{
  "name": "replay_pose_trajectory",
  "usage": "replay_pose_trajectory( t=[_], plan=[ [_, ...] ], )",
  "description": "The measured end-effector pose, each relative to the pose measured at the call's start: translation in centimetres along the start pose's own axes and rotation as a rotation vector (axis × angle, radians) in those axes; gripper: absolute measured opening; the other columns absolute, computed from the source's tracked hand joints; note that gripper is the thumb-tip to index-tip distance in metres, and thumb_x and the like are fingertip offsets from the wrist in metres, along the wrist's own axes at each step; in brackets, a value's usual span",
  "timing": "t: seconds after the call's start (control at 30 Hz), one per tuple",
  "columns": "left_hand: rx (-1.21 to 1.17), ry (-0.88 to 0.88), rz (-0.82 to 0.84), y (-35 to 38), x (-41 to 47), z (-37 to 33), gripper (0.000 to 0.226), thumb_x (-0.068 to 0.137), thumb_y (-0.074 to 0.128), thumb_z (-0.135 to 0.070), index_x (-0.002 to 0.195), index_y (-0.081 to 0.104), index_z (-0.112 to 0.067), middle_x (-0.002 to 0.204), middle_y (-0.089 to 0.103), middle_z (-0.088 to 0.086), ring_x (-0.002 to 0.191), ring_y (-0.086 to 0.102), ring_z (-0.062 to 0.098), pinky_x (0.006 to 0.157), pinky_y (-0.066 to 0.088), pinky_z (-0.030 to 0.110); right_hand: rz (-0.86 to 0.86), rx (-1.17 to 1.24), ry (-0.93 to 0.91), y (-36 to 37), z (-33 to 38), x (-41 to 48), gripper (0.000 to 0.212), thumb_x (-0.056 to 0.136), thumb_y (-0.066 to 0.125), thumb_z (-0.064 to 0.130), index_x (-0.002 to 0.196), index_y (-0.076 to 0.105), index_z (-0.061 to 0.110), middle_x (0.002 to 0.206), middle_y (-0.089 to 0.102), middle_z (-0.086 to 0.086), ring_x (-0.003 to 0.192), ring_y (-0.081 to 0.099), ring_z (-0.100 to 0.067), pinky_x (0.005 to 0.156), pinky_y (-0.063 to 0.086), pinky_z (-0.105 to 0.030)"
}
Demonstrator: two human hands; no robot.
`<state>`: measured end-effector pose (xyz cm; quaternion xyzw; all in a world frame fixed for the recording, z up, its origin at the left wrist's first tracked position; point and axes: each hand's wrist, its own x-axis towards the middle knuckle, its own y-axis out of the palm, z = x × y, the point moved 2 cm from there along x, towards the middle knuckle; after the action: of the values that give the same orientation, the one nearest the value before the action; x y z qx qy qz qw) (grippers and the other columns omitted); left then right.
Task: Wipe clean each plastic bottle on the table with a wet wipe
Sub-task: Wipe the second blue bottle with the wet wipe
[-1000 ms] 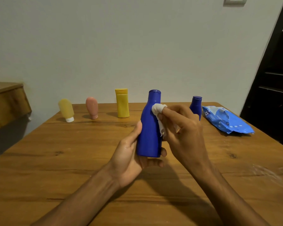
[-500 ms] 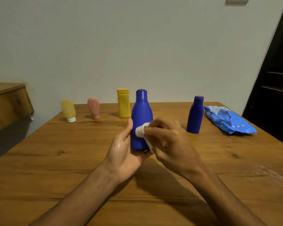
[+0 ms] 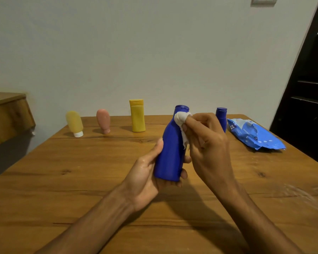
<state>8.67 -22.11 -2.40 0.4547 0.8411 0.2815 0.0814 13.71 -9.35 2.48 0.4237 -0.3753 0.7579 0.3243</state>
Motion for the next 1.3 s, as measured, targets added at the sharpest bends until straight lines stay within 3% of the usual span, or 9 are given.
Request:
replay_pose_trajectory(
  t=[0.1, 0.23, 0.33, 0.47, 0.57, 0.77, 1.0, 1.17, 1.3],
  plan=[
    [-0.093, 0.027, -0.034, 0.4, 0.0, -0.4, 0.047, 0.095, 0.046, -0.046, 0.127, 0.065, -0.017, 0.121, 0.064, 0.018, 0.098, 0.064, 0.030, 0.084, 0.052, 0.045, 0.131, -0.009, -0.038, 0.4, 0.3, -0.4, 0.025, 0.090, 0.056, 0.022, 0.115, 0.060, 0.019, 0.114, 0.051, 0.000, 0.099, 0.053, -0.018, 0.071, 0.053, -0.042],
    [-0.246, 0.065, -0.143, 0.0, 0.0, -1.4, 0.055, 0.097, 0.043, -0.045, 0.138, 0.055, -0.011, 0.127, 0.062, 0.017, 0.111, 0.062, 0.026, 0.102, 0.046, 0.042, 0.266, -0.079, -0.095, 1.3, 1.5, -1.5, 0.031, 0.080, 0.064, 0.024, 0.111, 0.065, 0.018, 0.109, 0.057, -0.002, 0.095, 0.052, -0.018, 0.071, 0.047, -0.032],
    [-0.281, 0.080, -0.207, -0.8, 0.0, -2.1, 0.058, 0.098, 0.043, -0.048, 0.139, 0.050, -0.007, 0.113, 0.065, 0.017, 0.097, 0.067, 0.024, 0.091, 0.054, 0.038, 0.336, -0.120, -0.169, 1.7, 2.1, -1.9, 0.027, 0.077, 0.059, 0.027, 0.101, 0.066, 0.019, 0.102, 0.059, 0.000, 0.092, 0.046, -0.006, 0.071, 0.033, -0.015],
    [-0.323, 0.087, -0.229, -0.9, -0.1, -2.4, 0.056, 0.099, 0.044, -0.047, 0.137, 0.051, -0.006, 0.104, 0.067, 0.015, 0.087, 0.070, 0.023, 0.074, 0.060, 0.035, 0.418, -0.018, -0.182, 1.5, 2.2, -1.7, 0.023, 0.081, 0.054, 0.029, 0.098, 0.065, 0.020, 0.101, 0.058, 0.003, 0.093, 0.036, 0.003, 0.069, 0.039, -0.017],
    [-0.321, 0.086, -0.231, -0.6, -0.2, -2.2, 0.054, 0.099, 0.045, -0.045, 0.135, 0.054, -0.007, 0.107, 0.068, 0.016, 0.091, 0.068, 0.023, 0.083, 0.056, 0.036, 0.408, 0.053, -0.094, 1.1, 1.7, -1.4, 0.022, 0.084, 0.055, 0.031, 0.100, 0.066, 0.021, 0.100, 0.058, 0.006, 0.091, 0.051, -0.009, 0.070, 0.051, -0.035],
    [-0.271, 0.065, -0.228, 0.0, -0.2, -1.4, 0.050, 0.096, 0.048, -0.041, 0.132, 0.061, -0.009, 0.118, 0.066, 0.015, 0.101, 0.065, 0.022, 0.095, 0.048, 0.038, 0.201, 0.080, 0.029, 1.2, 1.0, -1.2, 0.025, 0.085, 0.064, 0.021, 0.110, 0.068, 0.016, 0.095, 0.061, 0.000, 0.085, 0.058, -0.015, 0.065, 0.053, -0.037],
    [-0.287, 0.092, -0.267, -1.0, 0.0, -1.9, 0.055, 0.096, 0.049, -0.045, 0.134, 0.054, -0.005, 0.104, 0.068, 0.016, 0.088, 0.070, 0.024, 0.078, 0.059, 0.037, 0.482, 0.036, -0.065, 1.3, 2.0, -1.4, 0.019, 0.080, 0.070, 0.019, 0.099, 0.070, 0.016, 0.098, 0.061, 0.002, 0.090, 0.056, -0.008, 0.072, 0.048, -0.019],
    [-0.183, 0.071, -0.190, -0.3, 0.0, -0.7, 0.049, 0.095, 0.047, -0.041, 0.132, 0.060, -0.012, 0.120, 0.065, 0.017, 0.102, 0.064, 0.026, 0.086, 0.053, 0.044, 0.284, 0.008, -0.001, 0.9, 1.2, -1.0, 0.034, 0.082, 0.054, 0.042, 0.104, 0.069, 0.021, 0.093, 0.062, 0.005, 0.085, 0.055, -0.012, 0.068, 0.050, -0.037],
    [-0.093, 0.047, -0.162, 0.0, 0.0, 0.1, 0.043, 0.092, 0.050, -0.042, 0.123, 0.068, -0.018, 0.114, 0.066, 0.016, 0.096, 0.062, 0.029, 0.085, 0.046, 0.045, 0.098, -0.005, 0.013, 0.0, 0.4, -0.6, 0.030, 0.084, 0.059, 0.033, 0.110, 0.065, 0.021, 0.096, 0.062, 0.005, 0.084, 0.058, -0.010, 0.068, 0.050, -0.046]
  ],
)
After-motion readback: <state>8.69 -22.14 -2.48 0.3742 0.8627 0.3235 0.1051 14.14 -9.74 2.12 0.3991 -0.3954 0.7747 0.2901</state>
